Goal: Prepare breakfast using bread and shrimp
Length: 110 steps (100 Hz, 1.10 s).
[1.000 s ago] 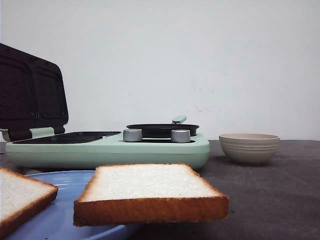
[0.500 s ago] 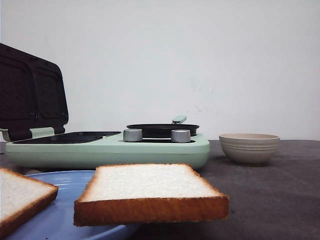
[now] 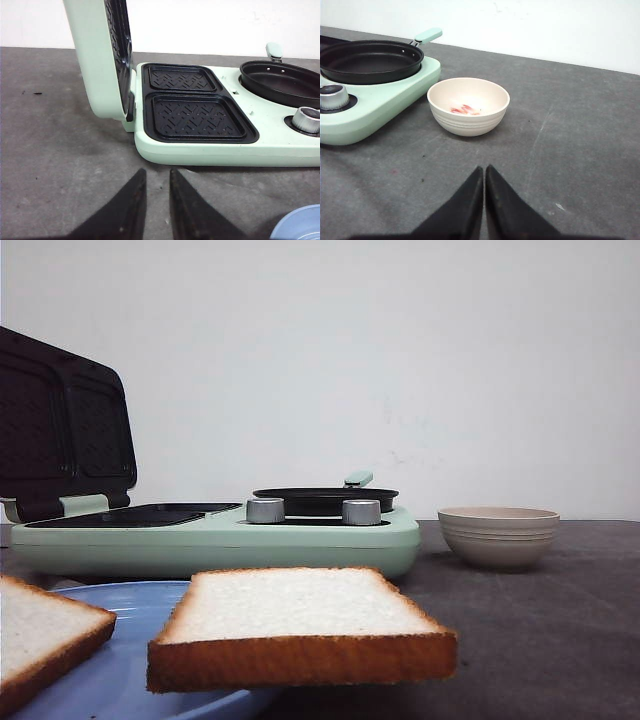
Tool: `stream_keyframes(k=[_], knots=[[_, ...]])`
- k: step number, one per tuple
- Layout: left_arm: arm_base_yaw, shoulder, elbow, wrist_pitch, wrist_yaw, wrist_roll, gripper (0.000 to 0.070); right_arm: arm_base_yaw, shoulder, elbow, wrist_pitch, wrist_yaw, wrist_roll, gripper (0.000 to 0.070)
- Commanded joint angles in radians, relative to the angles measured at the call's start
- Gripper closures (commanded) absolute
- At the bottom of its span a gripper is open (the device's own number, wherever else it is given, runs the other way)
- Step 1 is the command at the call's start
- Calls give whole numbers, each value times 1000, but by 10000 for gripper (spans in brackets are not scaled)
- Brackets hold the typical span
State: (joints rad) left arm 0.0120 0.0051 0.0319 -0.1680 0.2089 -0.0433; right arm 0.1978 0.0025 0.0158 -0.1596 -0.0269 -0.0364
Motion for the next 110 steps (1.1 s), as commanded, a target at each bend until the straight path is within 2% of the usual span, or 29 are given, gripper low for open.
stream_keyframes(k=[1, 50, 82, 110], knots=[[-1, -1, -18, 11, 1, 4, 700, 3, 1, -4, 11, 1, 6, 700], [-1, -1, -18, 11, 1, 4, 700, 3, 1, -4, 12, 2, -6, 700], [-1, -1, -18, 11, 1, 4, 700, 3, 1, -4, 11, 88, -32, 700], [-1, -1, -18, 11, 1, 4, 700, 3, 1, -4, 12, 87, -30, 700]])
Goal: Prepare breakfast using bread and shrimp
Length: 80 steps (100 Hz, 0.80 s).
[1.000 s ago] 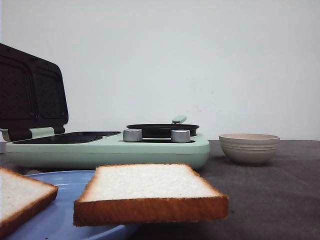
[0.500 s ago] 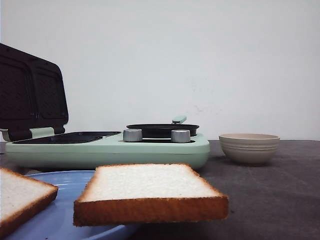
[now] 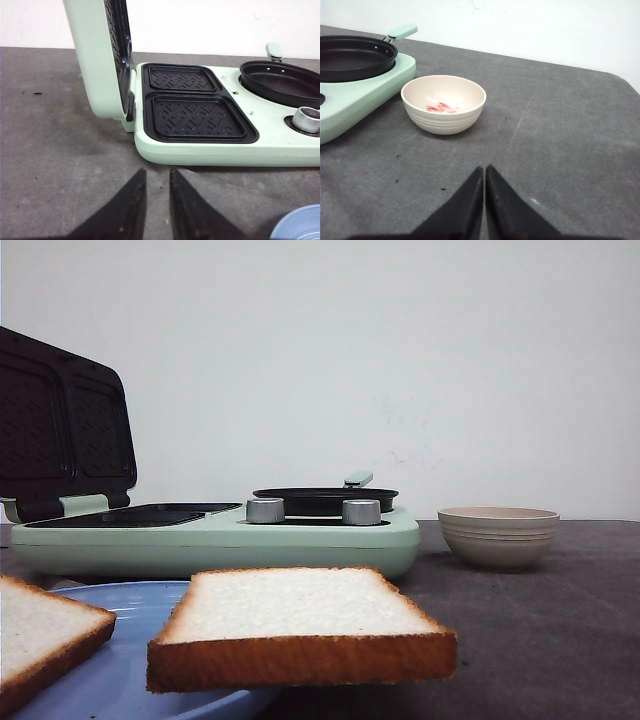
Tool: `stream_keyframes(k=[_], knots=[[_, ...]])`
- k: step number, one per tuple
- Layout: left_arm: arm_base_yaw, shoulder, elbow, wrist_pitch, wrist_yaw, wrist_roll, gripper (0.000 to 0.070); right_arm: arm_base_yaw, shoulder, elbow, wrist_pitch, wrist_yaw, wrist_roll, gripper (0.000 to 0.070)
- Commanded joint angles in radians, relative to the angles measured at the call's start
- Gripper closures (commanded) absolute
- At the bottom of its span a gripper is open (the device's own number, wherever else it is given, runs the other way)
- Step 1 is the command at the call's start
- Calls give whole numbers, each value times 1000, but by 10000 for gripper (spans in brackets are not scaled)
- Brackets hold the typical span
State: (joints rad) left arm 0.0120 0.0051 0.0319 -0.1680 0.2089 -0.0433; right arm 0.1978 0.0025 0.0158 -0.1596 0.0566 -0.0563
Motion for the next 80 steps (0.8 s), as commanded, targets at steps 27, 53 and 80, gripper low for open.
stream_keyframes(k=[27, 53, 80], knots=[[-1, -1, -18, 11, 1, 3, 700, 3, 1, -4, 33, -4, 5, 700], [-1, -1, -18, 11, 1, 1, 700, 3, 1, -4, 35, -4, 14, 700], [-1, -1, -18, 12, -2, 1, 700, 3, 1, -4, 56, -4, 57, 700]])
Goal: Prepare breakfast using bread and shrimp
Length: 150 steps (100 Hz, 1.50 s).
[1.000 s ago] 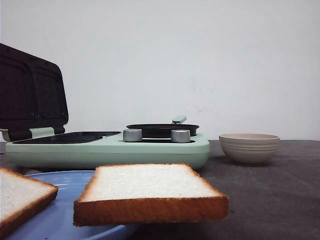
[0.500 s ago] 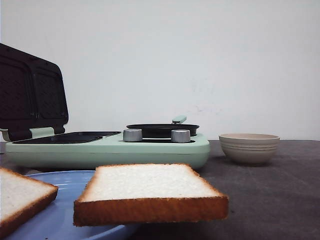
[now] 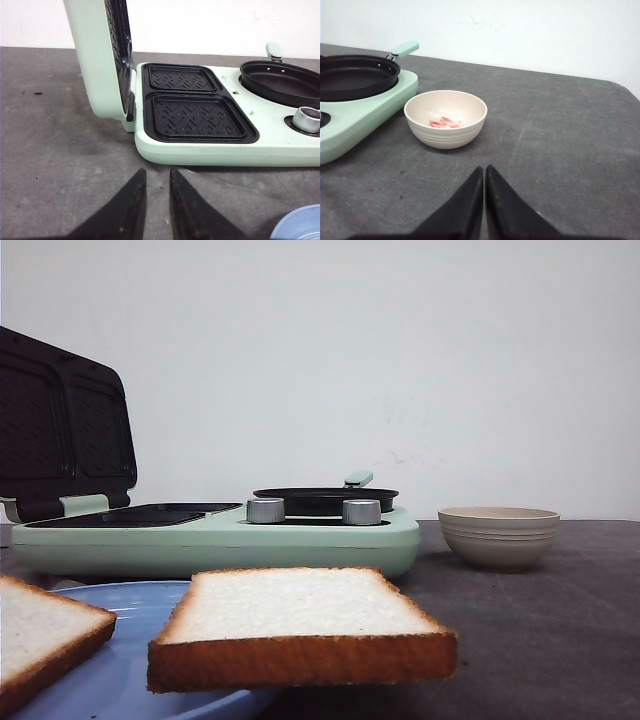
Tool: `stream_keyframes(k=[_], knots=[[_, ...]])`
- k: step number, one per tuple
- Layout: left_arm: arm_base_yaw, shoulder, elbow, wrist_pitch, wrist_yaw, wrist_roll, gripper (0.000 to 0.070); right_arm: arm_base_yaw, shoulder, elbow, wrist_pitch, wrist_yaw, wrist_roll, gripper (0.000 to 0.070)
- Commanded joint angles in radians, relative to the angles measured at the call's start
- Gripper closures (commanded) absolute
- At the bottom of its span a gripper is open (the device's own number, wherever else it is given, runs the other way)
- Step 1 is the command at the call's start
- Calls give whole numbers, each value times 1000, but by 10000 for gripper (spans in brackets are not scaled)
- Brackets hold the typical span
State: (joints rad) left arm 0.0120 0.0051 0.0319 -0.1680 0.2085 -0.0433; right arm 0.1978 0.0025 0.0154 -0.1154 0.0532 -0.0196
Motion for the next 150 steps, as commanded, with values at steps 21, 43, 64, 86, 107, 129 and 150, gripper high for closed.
stream_keyframes(k=[21, 43, 64, 86, 107, 129, 150], knots=[[-1, -1, -18, 33, -1, 1, 700, 3, 1, -4, 11, -1, 33, 700], [-1, -1, -17, 33, -5, -26, 700, 3, 1, -4, 10, 0, 142, 700], [-1, -1, -17, 12, -6, -115, 698, 3, 1, -4, 10, -1, 182, 700], [-1, 2, -8, -17, -5, -320, 697, 3, 1, 2, 11, -39, 285, 700], [-1, 2, 31, 34, 74, -509, 696, 3, 2, 69, 5, -92, 419, 700], [-1, 56, 180, -79, 87, -480, 692, 3, 44, 290, -155, -71, 452, 700], [-1, 246, 417, -228, 89, -432, 692, 3, 251, 544, -370, -84, 450, 700]])
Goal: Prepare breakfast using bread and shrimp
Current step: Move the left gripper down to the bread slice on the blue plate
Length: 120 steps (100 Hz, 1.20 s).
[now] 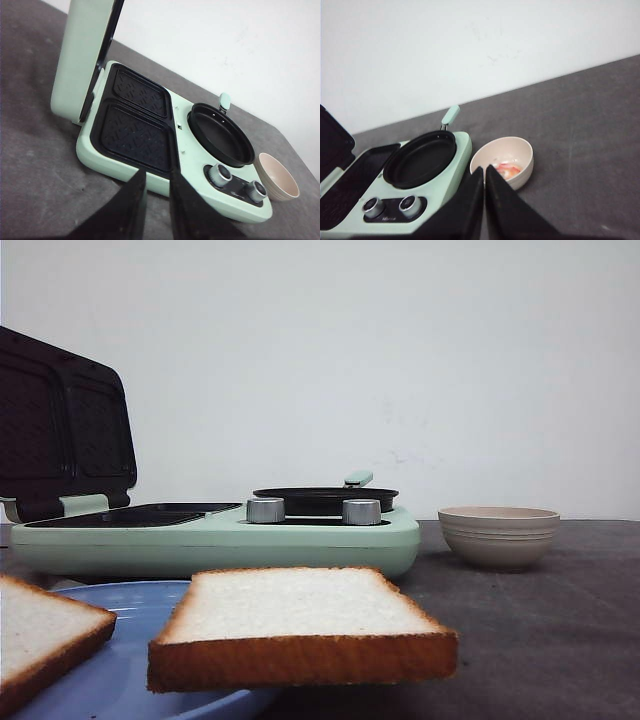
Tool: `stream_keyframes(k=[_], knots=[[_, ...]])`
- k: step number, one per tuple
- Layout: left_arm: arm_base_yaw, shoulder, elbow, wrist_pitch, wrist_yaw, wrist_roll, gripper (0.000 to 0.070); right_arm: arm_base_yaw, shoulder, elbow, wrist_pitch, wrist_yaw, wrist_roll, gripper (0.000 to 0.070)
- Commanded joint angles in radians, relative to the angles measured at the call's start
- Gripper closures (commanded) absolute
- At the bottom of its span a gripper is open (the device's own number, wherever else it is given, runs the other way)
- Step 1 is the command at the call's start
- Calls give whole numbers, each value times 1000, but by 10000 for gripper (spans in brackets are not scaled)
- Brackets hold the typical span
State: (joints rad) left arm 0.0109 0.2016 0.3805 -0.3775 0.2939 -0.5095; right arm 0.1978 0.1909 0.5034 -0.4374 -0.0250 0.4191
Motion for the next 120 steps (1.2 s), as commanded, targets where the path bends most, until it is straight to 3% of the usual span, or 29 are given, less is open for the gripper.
stream_keyframes(k=[1, 16, 30, 64, 85, 89, 102, 108, 120], knots=[[0, 61, 81, -26, 4, 36, 692, 3, 75, 66, -59, -6, 11, 700], [0, 218, 242, -148, 41, 108, 693, 3, 254, 187, -204, -34, 8, 700], [0, 304, 332, -247, 52, 124, 693, 3, 336, 224, -215, -41, 8, 700], [0, 315, 343, -394, 71, 126, 692, 3, 349, 224, -251, -67, 8, 700], [0, 372, 342, -546, 131, 158, 661, 3, 350, 224, -281, -147, -2, 700], [0, 394, 342, -571, 141, 163, 631, 3, 350, 224, -281, -158, -8, 700], [0, 465, 342, -627, 163, 188, 413, 3, 350, 224, -282, -166, -11, 700], [0, 494, 342, -642, 169, 197, 345, 3, 350, 224, -282, -183, -11, 700], [0, 540, 342, -672, 179, 219, 333, 3, 350, 224, -282, -208, -11, 700]])
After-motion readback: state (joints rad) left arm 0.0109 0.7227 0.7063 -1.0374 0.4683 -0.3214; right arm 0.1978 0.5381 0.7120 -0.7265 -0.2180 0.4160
